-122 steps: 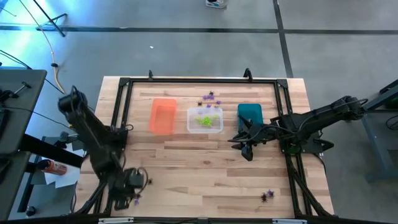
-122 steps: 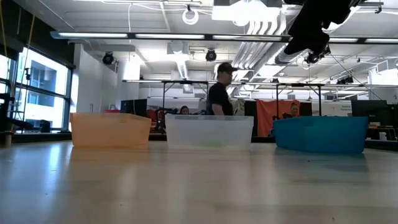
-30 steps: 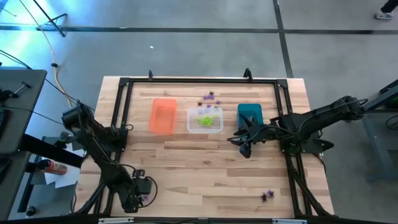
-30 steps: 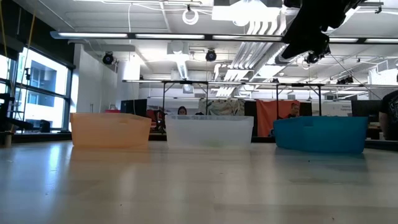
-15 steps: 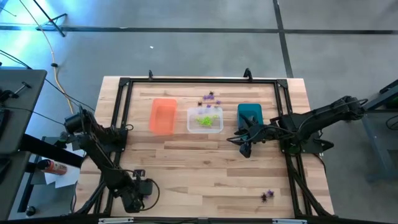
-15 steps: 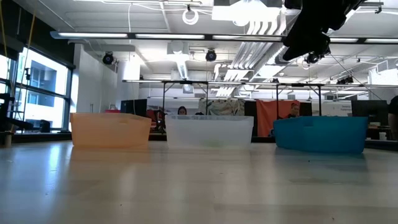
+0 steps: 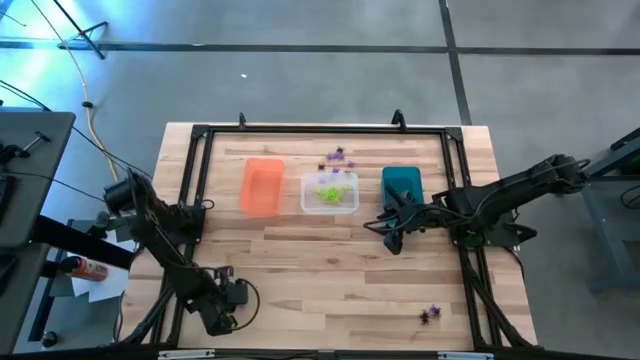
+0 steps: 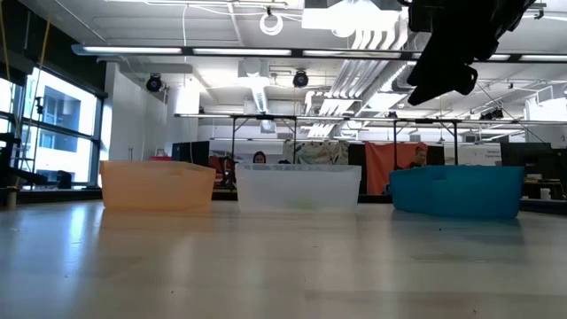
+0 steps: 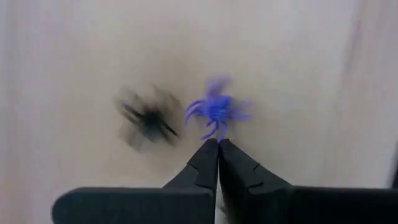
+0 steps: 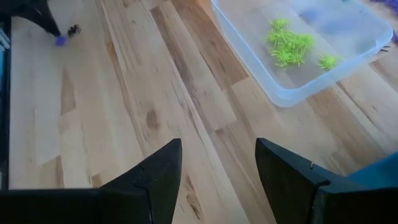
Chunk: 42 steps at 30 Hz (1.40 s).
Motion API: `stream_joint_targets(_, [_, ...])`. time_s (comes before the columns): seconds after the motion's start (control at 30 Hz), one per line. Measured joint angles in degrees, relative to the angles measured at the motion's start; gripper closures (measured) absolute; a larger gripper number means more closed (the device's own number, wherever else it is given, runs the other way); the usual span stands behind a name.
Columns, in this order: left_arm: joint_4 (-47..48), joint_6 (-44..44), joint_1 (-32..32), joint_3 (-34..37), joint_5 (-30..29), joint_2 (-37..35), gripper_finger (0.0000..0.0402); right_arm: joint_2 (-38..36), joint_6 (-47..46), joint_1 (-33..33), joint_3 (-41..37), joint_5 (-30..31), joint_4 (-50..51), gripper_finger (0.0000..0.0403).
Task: Sort Halloween decoration
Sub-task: Put the purple spider toy into the blue bin
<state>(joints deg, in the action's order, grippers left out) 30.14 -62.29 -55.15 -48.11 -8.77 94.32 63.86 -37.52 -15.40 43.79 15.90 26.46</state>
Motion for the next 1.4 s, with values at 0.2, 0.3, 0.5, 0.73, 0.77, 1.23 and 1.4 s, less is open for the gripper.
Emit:
stream_joint_targets(0.2, [1.8,1.1,-0.3,0.0,0.4,-3.2,0.0401,0.0,0.4,0.0,-0.1,0.2,-1.3,0.0204])
stream_joint_targets(0.3, [1.9,1.5,0.1,-0.1,0.1,-4.6,0.0401,0.0,0.3,0.0,-0.1,0.2,-1.3,0.0204])
stream_joint_targets(0.5, [0.9,4.3,1.6,-0.1,-0.6,-5.3,0.0398,0.0,0.3,0.0,-0.1,0.2,-1.3,0.0204])
stream_joint_targets(0.73, [-0.1,13.4,7.6,-0.2,-0.3,-3.8,0.0329,0.0,0.0,0.0,-0.1,0.2,-1.4,0.0204])
stream_joint_targets(0.77, [0.2,13.4,8.3,-0.2,-0.3,-3.6,0.0313,0.0,0.0,0.0,-0.1,0.2,-1.4,0.0204])
stream_joint_targets(1.23, [-3.0,13.2,8.1,-0.5,1.1,2.1,0.0211,0.0,0.0,0.0,-0.1,0.2,-1.5,0.0204])
stream_joint_targets(1.4, [-1.6,12.9,8.1,-0.6,-0.1,3.9,0.0273,0.0,0.0,0.0,-0.1,0.2,-1.5,0.0204])
